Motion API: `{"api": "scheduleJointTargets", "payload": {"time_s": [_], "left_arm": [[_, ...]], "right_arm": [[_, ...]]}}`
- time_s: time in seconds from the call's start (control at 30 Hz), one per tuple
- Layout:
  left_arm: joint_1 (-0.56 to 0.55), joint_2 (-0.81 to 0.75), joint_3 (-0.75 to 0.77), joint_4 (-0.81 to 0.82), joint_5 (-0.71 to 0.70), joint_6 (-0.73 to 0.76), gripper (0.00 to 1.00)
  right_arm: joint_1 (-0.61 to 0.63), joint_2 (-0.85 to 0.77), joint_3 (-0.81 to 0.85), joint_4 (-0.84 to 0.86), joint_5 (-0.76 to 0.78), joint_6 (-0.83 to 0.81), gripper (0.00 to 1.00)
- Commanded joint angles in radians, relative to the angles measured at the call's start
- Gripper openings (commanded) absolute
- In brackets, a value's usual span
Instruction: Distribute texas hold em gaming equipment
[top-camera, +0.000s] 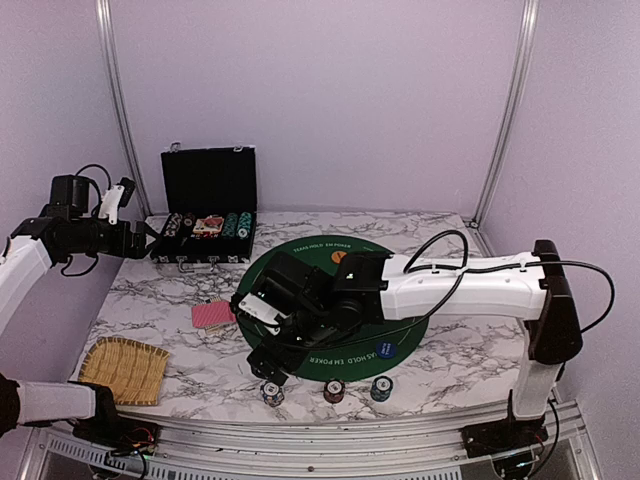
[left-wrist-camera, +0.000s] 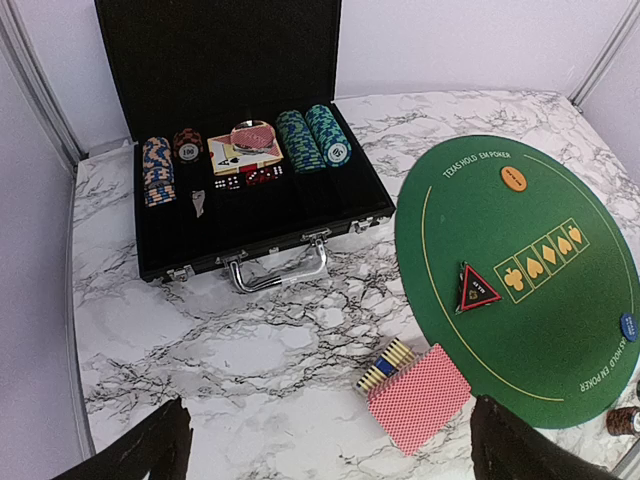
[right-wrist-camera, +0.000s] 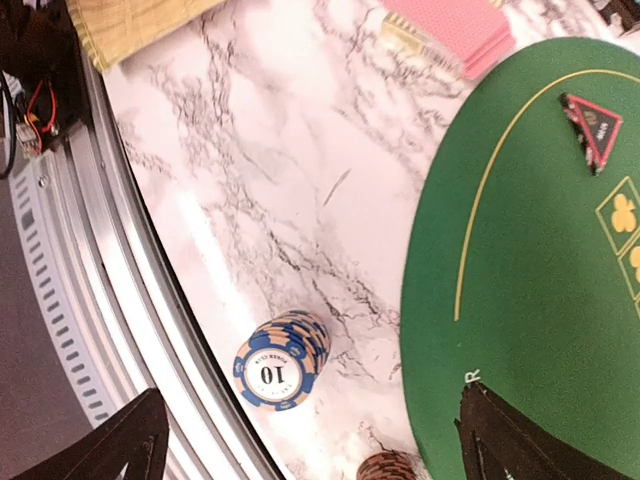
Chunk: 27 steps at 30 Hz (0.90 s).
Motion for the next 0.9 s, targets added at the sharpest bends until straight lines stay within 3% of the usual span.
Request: {"api": "scheduleJointTargets", "payload": {"time_s": [0.0,0.37,0.87], "left_arm": [[0.003,-0.028,0.026,-0.038,0.008,0.013,0.99],[0.004,-0.042,0.032,-0.047,0.021,0.020,0.99],[0.003,-0.038,0.036,-0.049,0.023,0.021,0.99]], "right_arm": [[0.016,0.071,0.058,-0.070,-0.013,-0.033,0.99],[0.016,0.152,0.088,-0.055,-0.075,-0.053,0.98],[0.016,0.208,0.084,-0.048,-0.120,-0.074,0.83]]}}
